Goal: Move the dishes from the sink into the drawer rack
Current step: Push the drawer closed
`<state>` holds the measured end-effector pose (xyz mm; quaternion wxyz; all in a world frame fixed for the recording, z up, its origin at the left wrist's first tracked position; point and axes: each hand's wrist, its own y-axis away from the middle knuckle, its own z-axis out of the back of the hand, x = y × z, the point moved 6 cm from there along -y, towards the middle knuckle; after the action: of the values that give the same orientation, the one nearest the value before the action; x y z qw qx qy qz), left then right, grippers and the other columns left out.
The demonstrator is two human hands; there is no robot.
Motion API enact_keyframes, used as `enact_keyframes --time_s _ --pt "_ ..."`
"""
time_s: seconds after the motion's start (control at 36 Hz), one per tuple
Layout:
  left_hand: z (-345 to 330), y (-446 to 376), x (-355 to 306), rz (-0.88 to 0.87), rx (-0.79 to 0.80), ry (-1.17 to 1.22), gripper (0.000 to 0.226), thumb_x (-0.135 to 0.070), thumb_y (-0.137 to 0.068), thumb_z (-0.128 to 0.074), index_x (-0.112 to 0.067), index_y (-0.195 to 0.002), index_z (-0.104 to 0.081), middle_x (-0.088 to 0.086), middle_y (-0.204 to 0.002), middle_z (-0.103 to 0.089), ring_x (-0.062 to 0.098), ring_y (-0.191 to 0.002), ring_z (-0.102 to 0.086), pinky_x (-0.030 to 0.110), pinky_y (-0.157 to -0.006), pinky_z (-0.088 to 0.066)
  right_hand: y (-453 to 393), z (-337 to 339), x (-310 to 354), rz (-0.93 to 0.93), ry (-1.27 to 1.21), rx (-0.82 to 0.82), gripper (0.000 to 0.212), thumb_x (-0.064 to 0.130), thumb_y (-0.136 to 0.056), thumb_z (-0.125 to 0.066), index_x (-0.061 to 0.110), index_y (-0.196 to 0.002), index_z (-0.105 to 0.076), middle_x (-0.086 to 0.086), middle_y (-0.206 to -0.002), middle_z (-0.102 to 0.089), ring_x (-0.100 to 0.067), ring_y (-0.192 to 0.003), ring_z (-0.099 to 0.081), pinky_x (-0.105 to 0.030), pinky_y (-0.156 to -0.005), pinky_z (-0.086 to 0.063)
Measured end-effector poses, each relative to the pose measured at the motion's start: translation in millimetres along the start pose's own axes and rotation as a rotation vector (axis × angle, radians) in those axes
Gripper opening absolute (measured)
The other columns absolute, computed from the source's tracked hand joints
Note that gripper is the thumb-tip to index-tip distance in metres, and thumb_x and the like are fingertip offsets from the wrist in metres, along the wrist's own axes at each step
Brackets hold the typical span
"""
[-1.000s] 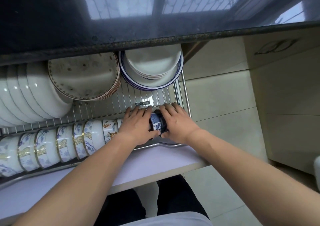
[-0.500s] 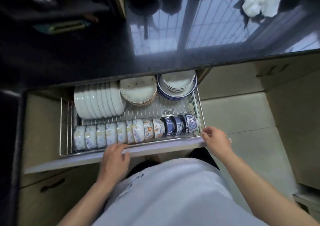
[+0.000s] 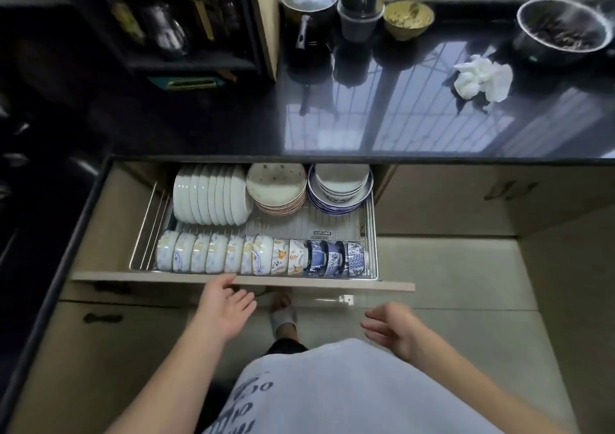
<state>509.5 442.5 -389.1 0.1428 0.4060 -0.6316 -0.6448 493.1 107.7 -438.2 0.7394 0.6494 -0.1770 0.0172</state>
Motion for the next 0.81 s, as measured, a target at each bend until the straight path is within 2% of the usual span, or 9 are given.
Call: enact_keyframes --time_s 0.08,0.14,0.22,0.31,0.36,0.44,0.5,0.64,0.81 --pt "-10 -1 -16 0.011 0.034 0.074 0.079 -0.022 -0.101 -0.049 -0.001 -0.161 -0.003 0.029 -0.166 -0.008 0.038 -0.155 -0.017 0.047 -0.126 -0.018 -4 -6 20 0.044 -0.223 0.072 0.031 -0.004 -0.102 -0.035 -0.010 -0.127 -0.052 -0.019 -0.130 -0.059 -0.029 -0.105 -0.067 -0.039 -0.089 -0.056" --pt "-14 -6 -23 0.024 0.037 0.100 0.083 -0.025 -0.099 -0.050 -0.001 -0.161 0.000 0.030 -0.166 -0.001 0.039 -0.156 -0.009 0.048 -0.127 -0.014 -5 -12 32 0.056 -0.279 0.097 0.026 -0.007 -0.100 -0.035 -0.011 -0.120 -0.051 -0.024 -0.130 -0.054 -0.036 -0.111 -0.065 -0.044 -0.095 -0.054" --pt "-23 -11 -31 0.051 0.044 0.085 0.090 -0.029 -0.095 -0.053 -0.004 -0.162 0.002 0.029 -0.167 0.002 0.041 -0.156 -0.006 0.050 -0.126 -0.014 -5 -15 40 0.066 -0.253 0.107 0.021 -0.007 -0.098 -0.035 -0.006 -0.111 -0.051 -0.025 -0.131 -0.053 -0.038 -0.108 -0.066 -0.046 -0.095 -0.054" --pt "-30 -13 -42 0.049 0.061 0.051 0.091 -0.031 -0.095 -0.054 -0.006 -0.162 0.003 0.027 -0.167 0.003 0.042 -0.156 -0.005 0.051 -0.126 -0.013 -8 -18 46 0.064 -0.256 0.123 0.024 -0.005 -0.098 -0.036 -0.006 -0.116 -0.051 -0.025 -0.134 -0.053 -0.036 -0.103 -0.068 -0.047 -0.093 -0.054" --pt "-36 -17 -51 0.046 0.074 0.023 0.088 -0.032 -0.098 -0.052 -0.004 -0.161 0.002 0.029 -0.166 0.002 0.043 -0.155 -0.007 0.051 -0.127 -0.013 -8 -22 57 0.075 -0.257 0.128 0.025 -0.005 -0.098 -0.036 -0.006 -0.117 -0.051 -0.026 -0.134 -0.053 -0.037 -0.105 -0.068 -0.048 -0.096 -0.054" --pt "-49 -23 -63 0.052 0.104 -0.003 0.089 -0.031 -0.098 -0.053 -0.002 -0.161 0.002 0.032 -0.165 -0.001 0.045 -0.154 -0.010 0.051 -0.127 -0.016 -7 -30 76 0.081 -0.263 0.128 0.018 -0.004 -0.099 -0.035 -0.002 -0.106 -0.052 -0.024 -0.136 -0.052 -0.039 -0.112 -0.066 -0.052 -0.104 -0.051" --pt "-56 -27 -70 0.044 0.108 -0.008 0.091 -0.030 -0.097 -0.054 -0.004 -0.162 0.003 0.033 -0.165 -0.002 0.046 -0.154 -0.013 0.052 -0.125 -0.018 -8 -35 87 0.089 -0.258 0.127 0.017 -0.003 -0.099 -0.037 -0.003 -0.106 -0.053 -0.024 -0.139 -0.051 -0.038 -0.114 -0.065 -0.051 -0.103 -0.051" --pt "-79 -44 -94 0.016 0.117 -0.081 0.085 -0.027 -0.098 -0.052 -0.006 -0.162 0.000 0.032 -0.165 -0.009 0.043 -0.153 -0.020 0.052 -0.125 -0.022 -11 -55 126 0.106 -0.280 0.139 0.021 0.009 -0.102 -0.047 0.001 -0.120 -0.054 -0.020 -0.146 -0.048 -0.037 -0.113 -0.065 -0.048 -0.096 -0.053" --pt "-111 -69 -125 -0.022 0.122 -0.190 0.079 -0.025 -0.099 -0.052 -0.009 -0.163 -0.009 0.029 -0.165 -0.014 0.042 -0.151 -0.028 0.052 -0.123 -0.027 -13 -84 165 0.115 -0.349 0.169 0.045 0.017 -0.103 -0.052 0.006 -0.145 -0.041 -0.017 -0.155 -0.040 -0.038 -0.117 -0.065 -0.049 -0.099 -0.053"
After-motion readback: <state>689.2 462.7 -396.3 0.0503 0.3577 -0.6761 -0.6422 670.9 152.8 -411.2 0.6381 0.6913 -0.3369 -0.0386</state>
